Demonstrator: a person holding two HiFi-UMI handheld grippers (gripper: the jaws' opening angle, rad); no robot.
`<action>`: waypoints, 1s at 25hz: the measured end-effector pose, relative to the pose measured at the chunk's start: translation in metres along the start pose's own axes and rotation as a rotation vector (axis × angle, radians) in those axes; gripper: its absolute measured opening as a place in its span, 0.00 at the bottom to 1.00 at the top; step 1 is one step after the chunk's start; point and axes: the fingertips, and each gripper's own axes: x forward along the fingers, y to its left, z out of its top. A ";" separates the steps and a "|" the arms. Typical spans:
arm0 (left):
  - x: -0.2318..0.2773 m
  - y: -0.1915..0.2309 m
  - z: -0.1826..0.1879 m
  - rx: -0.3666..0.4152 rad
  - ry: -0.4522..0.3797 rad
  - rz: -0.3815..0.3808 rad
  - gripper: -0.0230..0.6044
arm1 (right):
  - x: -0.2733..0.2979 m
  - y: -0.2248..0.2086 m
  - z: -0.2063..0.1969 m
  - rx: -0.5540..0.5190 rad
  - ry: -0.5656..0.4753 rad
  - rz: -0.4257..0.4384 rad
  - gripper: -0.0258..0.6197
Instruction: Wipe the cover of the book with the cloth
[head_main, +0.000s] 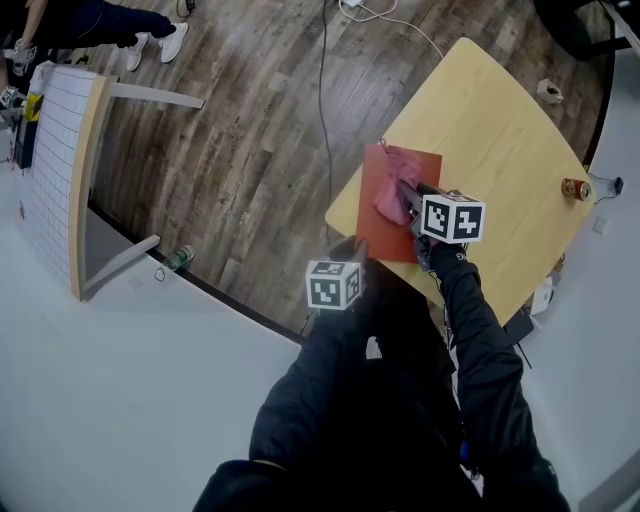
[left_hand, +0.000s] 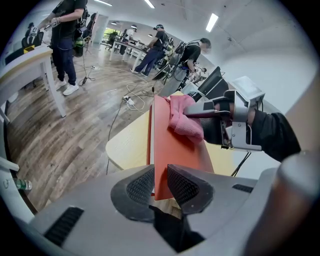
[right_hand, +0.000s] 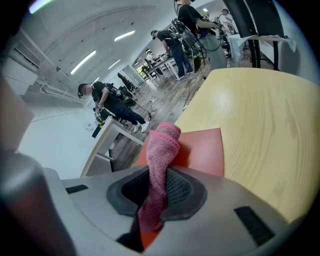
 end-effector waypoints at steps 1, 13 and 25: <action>0.000 0.000 0.000 0.001 0.000 0.001 0.19 | -0.002 -0.003 0.000 0.000 -0.001 -0.003 0.16; -0.001 0.000 0.000 0.005 0.002 0.012 0.19 | -0.022 -0.028 -0.002 0.013 -0.013 -0.033 0.16; -0.001 0.000 -0.001 0.008 -0.005 0.027 0.19 | -0.042 -0.055 -0.005 0.025 -0.028 -0.064 0.16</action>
